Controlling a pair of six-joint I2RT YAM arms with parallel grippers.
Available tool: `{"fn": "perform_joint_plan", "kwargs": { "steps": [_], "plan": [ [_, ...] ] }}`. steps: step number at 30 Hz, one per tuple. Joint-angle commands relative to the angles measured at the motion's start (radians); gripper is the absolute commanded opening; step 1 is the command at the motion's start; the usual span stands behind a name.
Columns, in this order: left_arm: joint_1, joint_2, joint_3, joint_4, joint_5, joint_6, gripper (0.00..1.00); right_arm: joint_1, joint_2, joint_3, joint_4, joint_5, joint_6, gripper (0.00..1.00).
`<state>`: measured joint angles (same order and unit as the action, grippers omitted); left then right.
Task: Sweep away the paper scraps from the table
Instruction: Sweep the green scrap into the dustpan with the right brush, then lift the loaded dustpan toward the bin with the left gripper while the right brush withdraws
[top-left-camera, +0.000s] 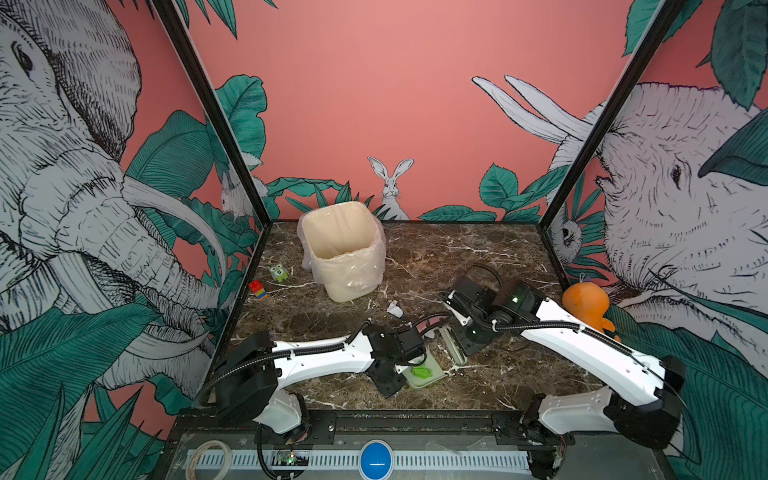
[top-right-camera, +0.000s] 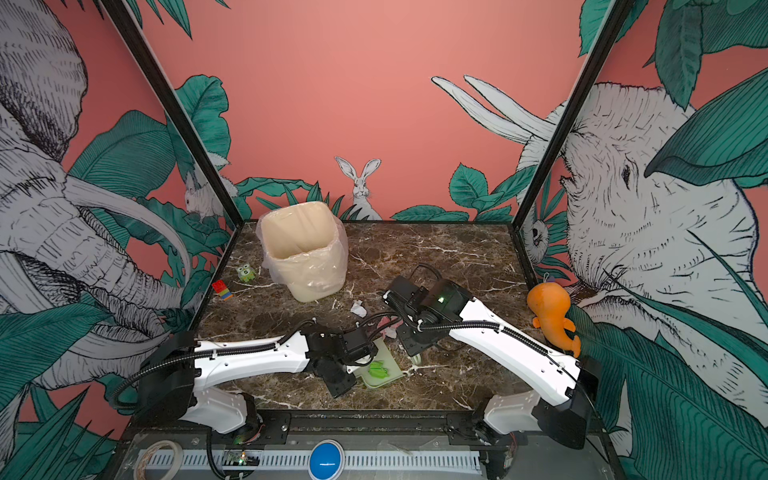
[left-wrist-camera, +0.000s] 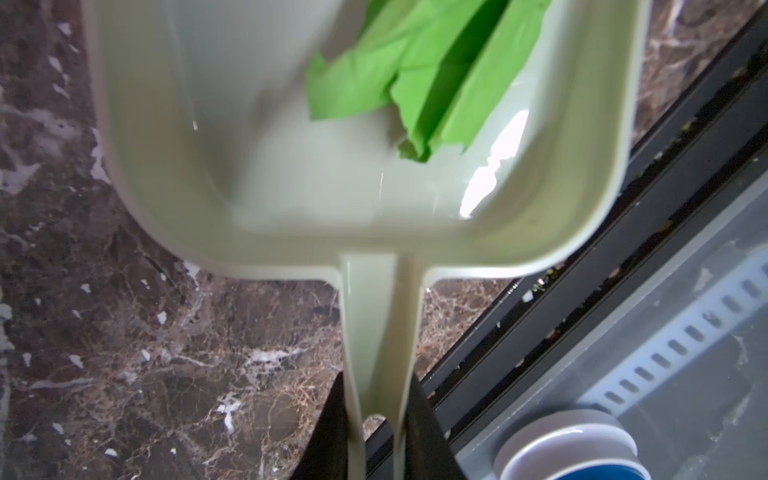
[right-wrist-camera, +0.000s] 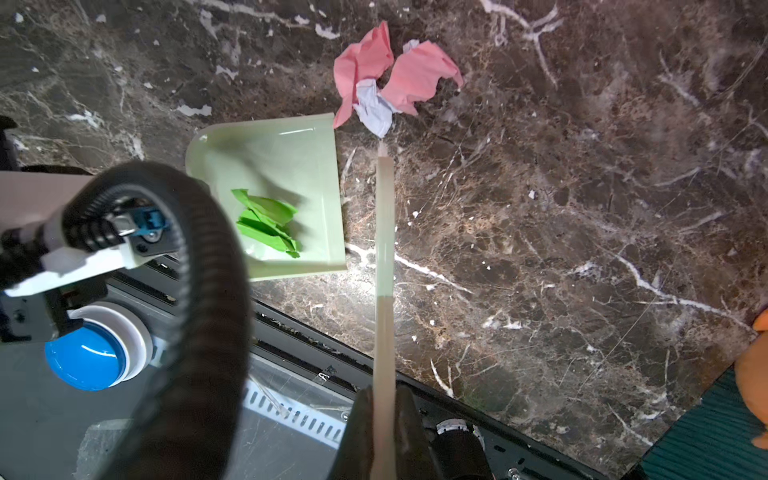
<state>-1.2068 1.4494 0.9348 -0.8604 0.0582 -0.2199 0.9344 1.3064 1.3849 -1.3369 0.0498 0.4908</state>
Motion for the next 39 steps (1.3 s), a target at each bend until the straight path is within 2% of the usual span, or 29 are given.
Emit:
{"fn": "perform_joint_plan", "kwargs": {
  "steps": [1,10,16,21,32,39],
  "plan": [
    [-0.007,-0.078,-0.019,0.008,-0.016,-0.021,0.0,-0.031,-0.045,-0.007,-0.021,0.036,0.001,0.0],
    [-0.008,-0.174,0.065,-0.098,-0.052,-0.061,0.0,-0.12,-0.121,-0.057,-0.005,0.02,-0.029,0.0],
    [-0.007,-0.187,0.208,-0.24,-0.098,-0.085,0.0,-0.185,-0.16,-0.102,0.019,-0.018,-0.063,0.0],
    [0.014,-0.155,0.387,-0.364,-0.126,-0.095,0.0,-0.227,-0.17,-0.123,0.047,-0.057,-0.096,0.0],
    [0.182,-0.099,0.746,-0.609,-0.113,-0.074,0.0,-0.277,-0.168,-0.141,0.095,-0.118,-0.147,0.0],
    [0.32,-0.044,0.902,-0.695,-0.092,-0.021,0.0,-0.3,-0.174,-0.156,0.112,-0.144,-0.161,0.0]
  ]
}}
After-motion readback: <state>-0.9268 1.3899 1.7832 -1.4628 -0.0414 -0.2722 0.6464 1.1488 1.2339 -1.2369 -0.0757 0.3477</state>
